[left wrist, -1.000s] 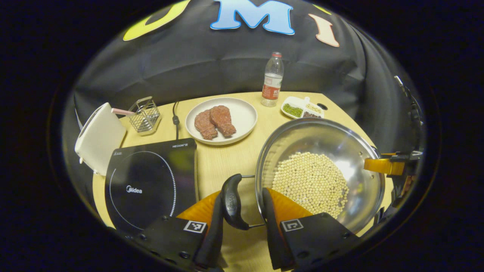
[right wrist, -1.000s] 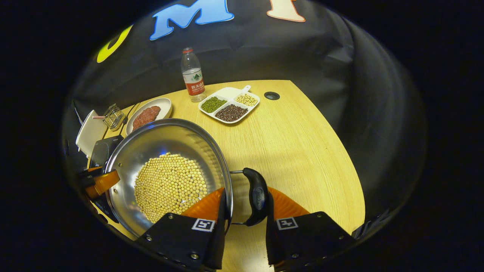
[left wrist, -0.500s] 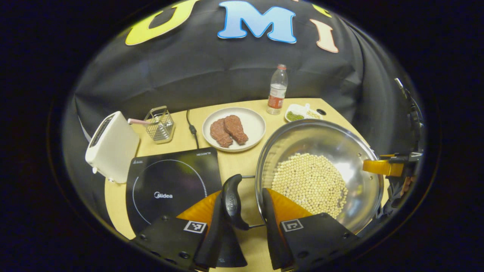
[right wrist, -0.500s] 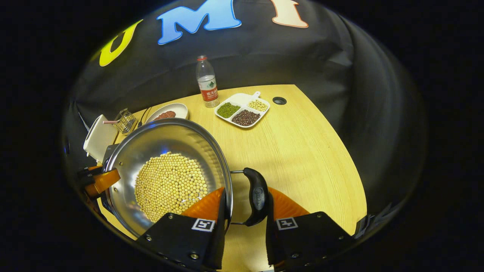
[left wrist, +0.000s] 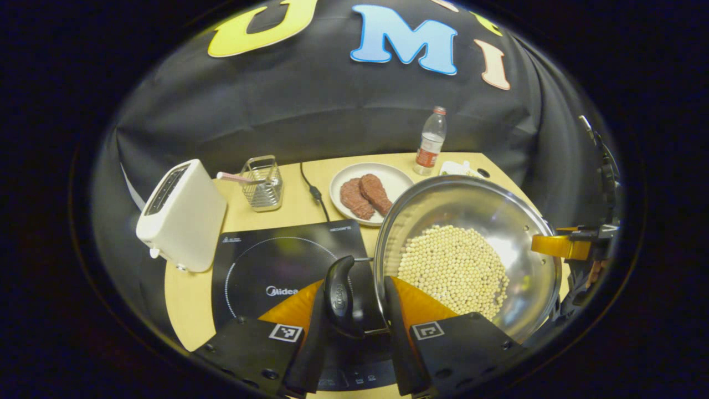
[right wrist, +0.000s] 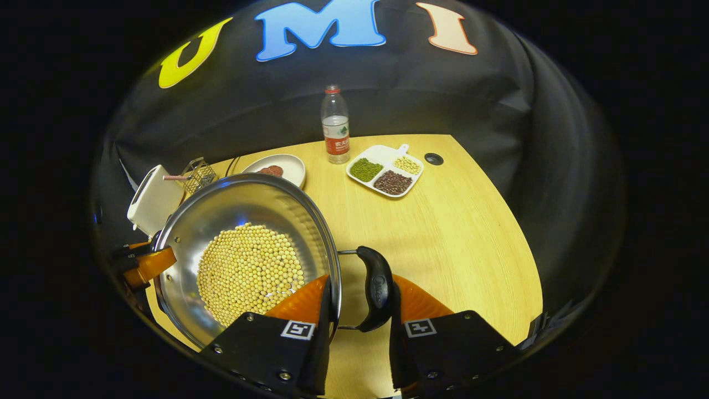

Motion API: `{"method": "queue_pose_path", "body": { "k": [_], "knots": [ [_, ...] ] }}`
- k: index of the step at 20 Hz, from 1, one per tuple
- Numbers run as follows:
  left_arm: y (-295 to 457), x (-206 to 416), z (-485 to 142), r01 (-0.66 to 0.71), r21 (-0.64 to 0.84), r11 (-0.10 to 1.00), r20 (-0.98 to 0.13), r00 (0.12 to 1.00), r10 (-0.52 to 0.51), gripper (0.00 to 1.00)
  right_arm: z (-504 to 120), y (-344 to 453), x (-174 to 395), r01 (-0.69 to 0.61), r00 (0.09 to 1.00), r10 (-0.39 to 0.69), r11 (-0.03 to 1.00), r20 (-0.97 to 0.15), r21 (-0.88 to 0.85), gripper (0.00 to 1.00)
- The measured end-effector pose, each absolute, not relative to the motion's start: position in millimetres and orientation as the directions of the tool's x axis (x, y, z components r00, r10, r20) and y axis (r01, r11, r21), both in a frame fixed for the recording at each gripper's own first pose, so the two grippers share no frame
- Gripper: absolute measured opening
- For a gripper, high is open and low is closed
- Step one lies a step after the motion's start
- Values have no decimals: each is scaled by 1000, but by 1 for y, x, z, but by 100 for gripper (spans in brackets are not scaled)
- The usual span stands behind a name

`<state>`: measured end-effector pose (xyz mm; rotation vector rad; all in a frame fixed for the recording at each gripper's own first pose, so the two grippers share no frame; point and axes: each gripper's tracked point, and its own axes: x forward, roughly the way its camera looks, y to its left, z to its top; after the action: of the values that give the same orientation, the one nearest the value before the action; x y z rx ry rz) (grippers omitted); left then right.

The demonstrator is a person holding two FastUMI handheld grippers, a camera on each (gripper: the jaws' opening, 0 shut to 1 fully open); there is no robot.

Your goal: First push the handle of the pot to place it horizontally, then grasp the pot with both hands and set it on the induction cooktop.

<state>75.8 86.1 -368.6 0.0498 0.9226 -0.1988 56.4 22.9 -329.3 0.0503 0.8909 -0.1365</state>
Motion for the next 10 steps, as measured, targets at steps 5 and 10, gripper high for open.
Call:
{"method": "queue_pose_path", "body": {
  "k": [5, 10],
  "knots": [
    [122, 81, -371, 161, -52, 986, -803, 581, -137, 55, -330, 55, 69, 111, 614, -87, 994, -784, -24, 44],
    [150, 88, -372, 142, -54, 988, -804, 581, -128, 54, -329, 79, 81, 99, 609, -81, 995, -789, -26, 44]
  ]
}}
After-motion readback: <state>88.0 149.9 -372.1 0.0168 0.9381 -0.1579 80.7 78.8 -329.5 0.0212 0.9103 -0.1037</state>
